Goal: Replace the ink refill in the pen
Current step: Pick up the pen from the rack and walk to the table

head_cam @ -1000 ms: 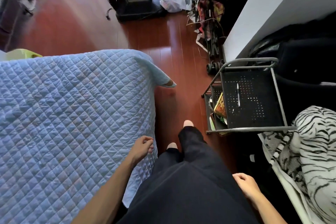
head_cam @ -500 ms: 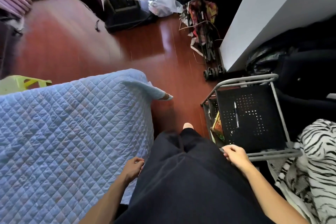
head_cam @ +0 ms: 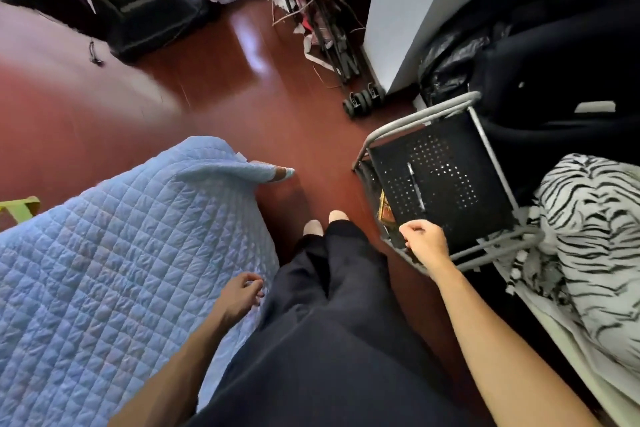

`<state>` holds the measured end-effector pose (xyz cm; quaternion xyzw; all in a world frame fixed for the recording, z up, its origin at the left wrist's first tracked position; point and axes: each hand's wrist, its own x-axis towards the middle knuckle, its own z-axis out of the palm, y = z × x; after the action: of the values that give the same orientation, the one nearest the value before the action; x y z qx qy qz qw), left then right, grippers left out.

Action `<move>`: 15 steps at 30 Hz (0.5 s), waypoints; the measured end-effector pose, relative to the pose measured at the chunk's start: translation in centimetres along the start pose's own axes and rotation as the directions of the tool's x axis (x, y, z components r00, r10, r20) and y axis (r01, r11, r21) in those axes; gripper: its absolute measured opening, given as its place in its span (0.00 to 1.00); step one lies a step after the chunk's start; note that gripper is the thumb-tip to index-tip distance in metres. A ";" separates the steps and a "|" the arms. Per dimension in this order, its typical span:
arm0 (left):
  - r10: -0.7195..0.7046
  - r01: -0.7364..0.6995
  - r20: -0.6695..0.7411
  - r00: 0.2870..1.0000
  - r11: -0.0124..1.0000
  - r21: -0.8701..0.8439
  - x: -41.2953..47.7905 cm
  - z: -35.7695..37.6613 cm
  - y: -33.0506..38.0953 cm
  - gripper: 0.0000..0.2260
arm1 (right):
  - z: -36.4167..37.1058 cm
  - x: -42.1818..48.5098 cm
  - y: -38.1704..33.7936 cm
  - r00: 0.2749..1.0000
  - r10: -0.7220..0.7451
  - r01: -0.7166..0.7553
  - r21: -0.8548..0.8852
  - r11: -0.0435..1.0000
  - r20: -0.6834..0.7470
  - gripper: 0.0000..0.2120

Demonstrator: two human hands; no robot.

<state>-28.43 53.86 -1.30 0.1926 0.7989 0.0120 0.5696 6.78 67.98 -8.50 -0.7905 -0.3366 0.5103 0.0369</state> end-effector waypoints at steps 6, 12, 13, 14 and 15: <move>0.018 -0.029 0.068 0.998 0.986 0.166 2.5 2.1 2.2 0.07 | -0.2 7.6 0.0 0.990 0.032 -0.029 0.022 0.999 -0.135 0.08; -0.012 -0.014 0.123 0.992 0.976 0.216 5.8 4.5 3.2 0.07 | 0.5 14.1 -0.4 0.979 -0.017 0.003 -0.065 0.998 -0.203 0.10; -0.014 -0.014 0.126 0.992 0.975 0.220 6.1 4.8 3.3 0.07 | 0.5 14.7 -0.5 0.977 -0.022 0.006 -0.080 0.997 -0.210 0.11; -0.012 -0.018 0.129 0.992 0.973 0.231 6.4 5.1 3.3 0.07 | 0.6 15.3 -0.5 0.975 -0.027 0.006 -0.096 0.995 -0.219 0.12; -0.009 -0.023 0.133 0.991 0.970 0.241 6.6 5.4 3.5 0.07 | 0.6 15.8 -0.6 0.973 -0.030 0.004 -0.111 0.994 -0.227 0.13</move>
<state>-24.24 58.10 -8.31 0.2638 0.7541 -0.0962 0.5937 10.01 77.25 -20.91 -0.8419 -0.3643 0.3964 0.0363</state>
